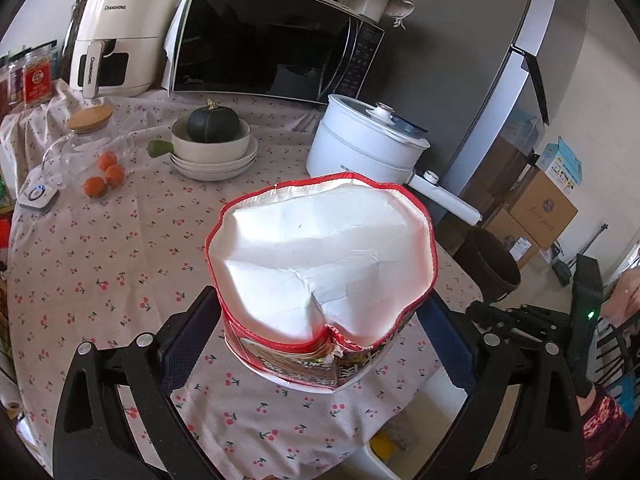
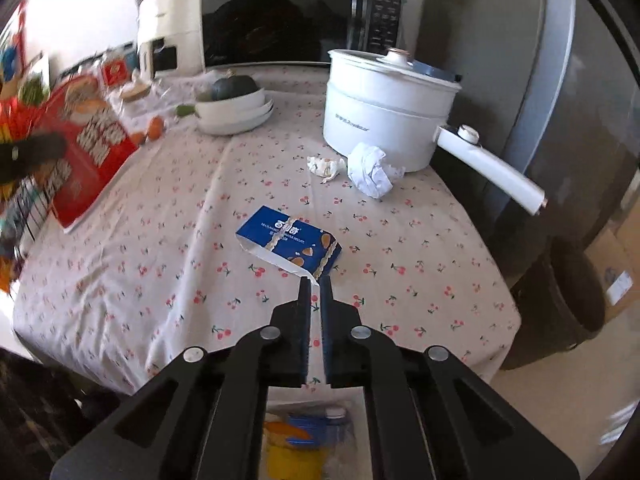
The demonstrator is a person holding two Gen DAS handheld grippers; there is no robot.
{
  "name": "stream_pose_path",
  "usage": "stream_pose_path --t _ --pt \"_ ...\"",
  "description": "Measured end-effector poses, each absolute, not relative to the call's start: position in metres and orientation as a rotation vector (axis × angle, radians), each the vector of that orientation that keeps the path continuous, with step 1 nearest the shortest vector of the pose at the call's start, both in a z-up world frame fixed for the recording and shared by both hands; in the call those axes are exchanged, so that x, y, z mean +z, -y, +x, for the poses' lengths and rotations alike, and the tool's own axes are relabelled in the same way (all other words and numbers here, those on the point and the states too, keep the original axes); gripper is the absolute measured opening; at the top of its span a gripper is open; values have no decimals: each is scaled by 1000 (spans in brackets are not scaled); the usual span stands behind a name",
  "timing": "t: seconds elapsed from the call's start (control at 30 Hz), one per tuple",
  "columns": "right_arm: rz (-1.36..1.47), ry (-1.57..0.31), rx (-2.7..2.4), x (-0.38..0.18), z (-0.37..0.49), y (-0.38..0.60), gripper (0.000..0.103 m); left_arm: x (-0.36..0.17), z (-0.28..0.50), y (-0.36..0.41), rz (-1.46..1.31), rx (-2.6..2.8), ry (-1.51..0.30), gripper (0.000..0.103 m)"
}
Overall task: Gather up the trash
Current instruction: 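Grasp the blue biscuit box with the right gripper while the left holds the noodle cup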
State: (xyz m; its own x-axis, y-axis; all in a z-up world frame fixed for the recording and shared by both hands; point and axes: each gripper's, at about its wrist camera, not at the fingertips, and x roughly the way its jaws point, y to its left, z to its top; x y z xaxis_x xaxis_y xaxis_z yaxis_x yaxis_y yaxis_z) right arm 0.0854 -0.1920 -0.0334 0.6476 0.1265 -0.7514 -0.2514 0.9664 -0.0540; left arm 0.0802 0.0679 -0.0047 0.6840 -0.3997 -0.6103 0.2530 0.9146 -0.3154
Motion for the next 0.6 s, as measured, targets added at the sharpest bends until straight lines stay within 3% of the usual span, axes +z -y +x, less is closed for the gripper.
stream_pose_path --t 0.03,0.07,0.33,0.6 --pt "-184 -859 233 -38 91 186 71 -4 80 -68 -218 -371 -729 93" --pt "-226 -838 225 -42 96 180 86 -2 80 -69 -219 -372 -724 93" --pt "-518 -879 377 -91 147 129 86 -6 87 -84 -227 -352 -734 93" --pt "-540 -957 493 -107 209 122 86 -14 97 -87 -225 -353 -761 94"
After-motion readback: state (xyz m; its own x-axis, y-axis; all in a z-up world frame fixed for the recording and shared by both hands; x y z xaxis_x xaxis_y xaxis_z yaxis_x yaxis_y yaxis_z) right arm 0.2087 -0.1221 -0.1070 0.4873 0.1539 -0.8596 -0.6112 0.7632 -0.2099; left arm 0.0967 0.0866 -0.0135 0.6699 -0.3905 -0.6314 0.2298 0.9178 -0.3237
